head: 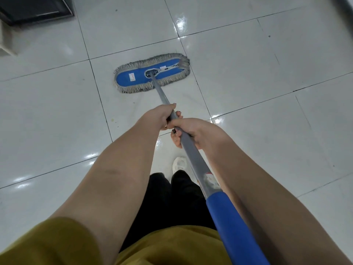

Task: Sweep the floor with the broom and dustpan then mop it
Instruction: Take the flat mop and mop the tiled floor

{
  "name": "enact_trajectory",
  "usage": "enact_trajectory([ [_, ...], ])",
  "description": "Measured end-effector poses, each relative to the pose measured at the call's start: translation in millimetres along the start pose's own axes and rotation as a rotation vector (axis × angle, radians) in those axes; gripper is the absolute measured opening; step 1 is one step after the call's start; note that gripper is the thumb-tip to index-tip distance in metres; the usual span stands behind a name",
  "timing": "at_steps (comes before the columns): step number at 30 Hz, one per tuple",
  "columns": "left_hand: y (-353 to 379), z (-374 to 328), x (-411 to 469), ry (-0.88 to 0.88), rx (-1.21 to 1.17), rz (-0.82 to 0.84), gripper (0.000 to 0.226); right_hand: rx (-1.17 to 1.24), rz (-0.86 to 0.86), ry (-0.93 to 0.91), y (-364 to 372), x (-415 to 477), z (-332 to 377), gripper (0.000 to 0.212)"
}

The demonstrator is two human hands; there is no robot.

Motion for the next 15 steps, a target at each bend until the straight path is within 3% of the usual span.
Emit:
enact_trajectory([
  [15, -65.2, 136.2, -92.4, -0.048, 0.110, 0.118, 0.030, 0.050, 0.012, -0.004, 55.6, -59.0, -159.2, 0.024],
])
Point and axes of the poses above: each hand's wrist, its own x-axis towards the middle knuckle, its own y-axis out of the palm, z = x × y, the point moved 2 cm from there along x, towards the middle knuckle, and after that the axes turned 5 degrees about x, right-handed, at the moved point
